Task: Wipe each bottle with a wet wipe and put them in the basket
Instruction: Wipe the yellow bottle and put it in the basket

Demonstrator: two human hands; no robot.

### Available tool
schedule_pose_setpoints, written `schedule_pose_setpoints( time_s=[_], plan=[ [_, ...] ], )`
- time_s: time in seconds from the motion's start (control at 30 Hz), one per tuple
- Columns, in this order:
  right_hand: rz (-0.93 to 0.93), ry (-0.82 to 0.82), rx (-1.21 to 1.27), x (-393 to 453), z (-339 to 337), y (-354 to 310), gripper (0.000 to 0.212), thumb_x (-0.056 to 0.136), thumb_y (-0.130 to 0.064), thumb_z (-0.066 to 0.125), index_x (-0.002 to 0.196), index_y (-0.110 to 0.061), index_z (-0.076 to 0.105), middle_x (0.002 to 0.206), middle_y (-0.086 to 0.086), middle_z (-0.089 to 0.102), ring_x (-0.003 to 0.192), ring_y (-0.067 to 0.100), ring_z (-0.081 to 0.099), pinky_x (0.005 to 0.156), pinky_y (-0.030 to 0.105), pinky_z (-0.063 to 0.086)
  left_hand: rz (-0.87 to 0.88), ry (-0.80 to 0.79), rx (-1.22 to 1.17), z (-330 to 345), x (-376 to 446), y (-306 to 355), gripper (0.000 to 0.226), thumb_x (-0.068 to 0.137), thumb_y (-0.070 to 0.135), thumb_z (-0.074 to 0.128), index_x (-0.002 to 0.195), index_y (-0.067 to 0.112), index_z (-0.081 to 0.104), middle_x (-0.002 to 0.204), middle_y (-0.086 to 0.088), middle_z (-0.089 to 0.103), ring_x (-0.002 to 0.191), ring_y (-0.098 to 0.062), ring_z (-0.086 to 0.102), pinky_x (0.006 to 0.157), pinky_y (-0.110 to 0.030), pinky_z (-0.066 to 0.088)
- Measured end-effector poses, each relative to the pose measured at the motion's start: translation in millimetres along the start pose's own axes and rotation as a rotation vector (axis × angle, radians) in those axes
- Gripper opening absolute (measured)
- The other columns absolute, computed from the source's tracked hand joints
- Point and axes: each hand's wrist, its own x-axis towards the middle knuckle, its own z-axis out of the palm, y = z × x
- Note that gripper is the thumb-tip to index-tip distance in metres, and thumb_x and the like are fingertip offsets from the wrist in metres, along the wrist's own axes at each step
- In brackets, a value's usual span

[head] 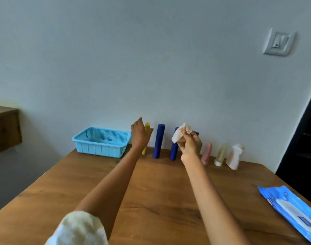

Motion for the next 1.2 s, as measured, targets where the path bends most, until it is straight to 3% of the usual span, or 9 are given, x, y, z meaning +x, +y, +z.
schedule_pose_setpoints(
  time_s=[0.1, 0.2, 0.33, 0.43, 0.53, 0.67, 0.83, 1.0, 1.2],
  plan=[
    [0.016, 0.008, 0.027, 4.2, 8.5, 3.6, 0.019, 0.088, -0.003, 0.06, 0.106, -0.009, 0.061, 0.115, 0.011, 0.059, 0.103, 0.026, 0.059, 0.058, 0.026, 0.051, -0.094, -0.125, 0.087, 3.2, 19.9, -2.3, 0.062, 0.09, 0.036, 0.06, 0.135, -0.001, 0.039, 0.133, -0.019, 0.049, 0.126, -0.034, 0.039, 0.097, -0.041, 0.038],
    [-0.008, -0.009, -0.012, 4.7, 15.4, 4.1, 0.011, 0.088, -0.004, 0.061, 0.095, -0.012, 0.062, 0.113, 0.01, 0.06, 0.103, 0.025, 0.06, 0.058, 0.026, 0.052, -0.138, -0.148, 0.08, 8.4, 25.9, -5.2, 0.047, 0.088, 0.031, 0.063, 0.122, 0.001, 0.05, 0.122, -0.018, 0.058, 0.113, -0.032, 0.052, 0.088, -0.039, 0.044],
    [-0.044, -0.033, -0.067, 3.0, 14.2, 5.1, 0.011, 0.088, -0.004, 0.061, 0.092, -0.015, 0.063, 0.109, 0.008, 0.061, 0.103, 0.024, 0.06, 0.061, 0.026, 0.054, -0.165, -0.035, -0.004, 4.1, 18.6, -9.1, 0.027, 0.09, 0.02, 0.055, 0.11, 0.001, 0.056, 0.105, -0.016, 0.063, 0.081, -0.024, 0.054, 0.067, -0.032, 0.041],
    [-0.052, -0.032, -0.123, -0.8, 6.8, 5.1, 0.015, 0.089, -0.006, 0.06, 0.103, -0.012, 0.063, 0.112, 0.009, 0.062, 0.104, 0.023, 0.061, 0.06, 0.025, 0.056, -0.137, 0.046, -0.132, -8.9, 10.5, -8.9, 0.025, 0.09, 0.021, 0.056, 0.107, 0.002, 0.056, 0.098, -0.01, 0.062, 0.08, -0.019, 0.052, 0.066, -0.03, 0.039],
    [-0.052, -0.066, -0.114, -13.0, 1.5, 1.3, 0.016, 0.089, -0.013, 0.062, 0.105, -0.012, 0.064, 0.106, 0.006, 0.064, 0.094, 0.018, 0.064, 0.054, 0.022, 0.054, -0.057, 0.086, -0.296, -31.9, 0.9, -2.5, 0.023, 0.087, 0.021, 0.061, 0.104, 0.007, 0.057, 0.097, -0.001, 0.057, 0.086, -0.018, 0.054, 0.07, -0.03, 0.043],
    [-0.073, -0.133, -0.2, -34.2, -5.2, -1.0, 0.017, 0.092, -0.009, 0.056, 0.107, -0.014, 0.064, 0.103, 0.004, 0.064, 0.092, 0.017, 0.063, 0.057, 0.023, 0.053, 0.009, -0.135, -0.426, -61.6, -20.4, 0.7, 0.016, 0.088, 0.021, 0.063, 0.095, 0.01, 0.054, 0.095, -0.007, 0.059, 0.086, -0.023, 0.06, 0.071, -0.04, 0.056],
    [-0.104, -0.149, -0.249, -67.4, -13.3, -2.6, 0.022, 0.09, 0.001, 0.053, 0.086, -0.017, 0.065, 0.095, 0.003, 0.066, 0.079, 0.012, 0.063, 0.06, 0.023, 0.051, -0.069, -0.387, -0.53, -86.9, -73.2, -4.4, 0.009, 0.091, 0.015, 0.06, 0.093, 0.008, 0.056, 0.082, -0.005, 0.059, 0.075, -0.02, 0.06, 0.062, -0.03, 0.053],
    [-0.154, -0.199, -0.582, -91.7, -32.4, 4.3, 0.028, 0.089, 0.003, 0.046, 0.085, -0.014, 0.068, 0.1, 0.004, 0.067, 0.086, 0.013, 0.062, 0.052, 0.015, 0.048, -0.1, -0.404, -0.581, -98.6, -109.3, -17.9, 0.019, 0.092, 0.017, 0.059, 0.106, 0.004, 0.057, 0.099, -0.011, 0.063, 0.088, -0.022, 0.062, 0.072, -0.034, 0.054],
    [-0.081, -0.264, -0.609, -114.5, -46.2, 2.8, 0.019, 0.09, -0.009, 0.052, 0.098, -0.001, 0.068, 0.079, 0.002, 0.065, 0.068, 0.01, 0.06, 0.066, 0.027, 0.053, -0.003, -0.481, -0.52, -105.1, -126.3, -3.4, 0.005, 0.092, 0.017, 0.06, 0.096, 0.016, 0.058, 0.091, -0.002, 0.062, 0.085, -0.013, 0.061, 0.075, -0.029, 0.053]
  ],
)
